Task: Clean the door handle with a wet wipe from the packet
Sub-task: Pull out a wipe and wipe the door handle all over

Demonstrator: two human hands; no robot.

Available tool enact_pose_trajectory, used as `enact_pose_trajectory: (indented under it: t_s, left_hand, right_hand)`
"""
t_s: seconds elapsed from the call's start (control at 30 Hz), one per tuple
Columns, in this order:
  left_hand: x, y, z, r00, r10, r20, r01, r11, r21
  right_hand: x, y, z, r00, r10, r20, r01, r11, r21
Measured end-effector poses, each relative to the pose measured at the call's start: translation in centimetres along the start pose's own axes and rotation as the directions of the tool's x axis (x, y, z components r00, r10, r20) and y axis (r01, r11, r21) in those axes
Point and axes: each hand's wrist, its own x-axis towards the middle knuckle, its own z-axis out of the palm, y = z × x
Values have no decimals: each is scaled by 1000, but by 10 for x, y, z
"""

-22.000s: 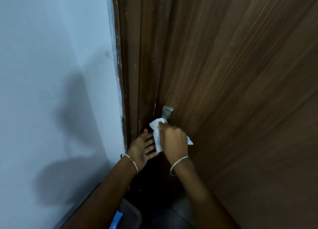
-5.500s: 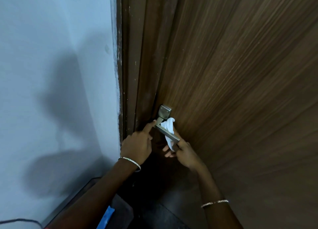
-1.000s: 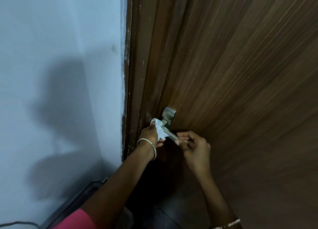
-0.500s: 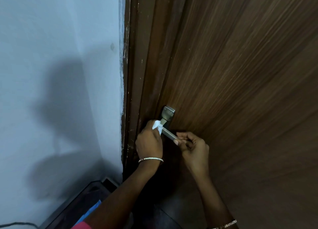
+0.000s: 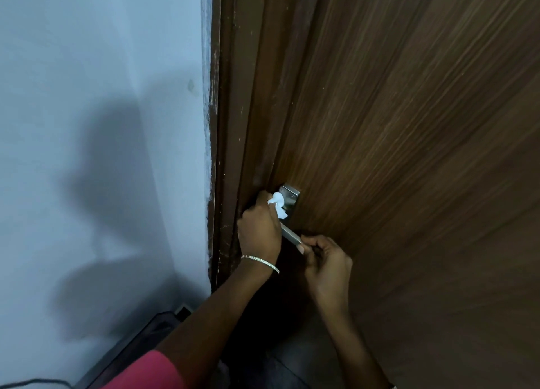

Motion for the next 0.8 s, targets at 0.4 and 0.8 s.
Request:
enact_pose_trajectory:
  t_s: [0.4, 0.8]
  left_hand:
    - [9, -4, 11, 758, -584, 290, 642, 592, -487]
    - [-3, -24, -12, 463, -609, 645, 830, 43, -556]
  right_hand:
    - [-5, 5, 7, 996, 87, -11, -87, 996, 32]
    - [-7, 1, 5, 999, 48, 3, -48, 999, 5]
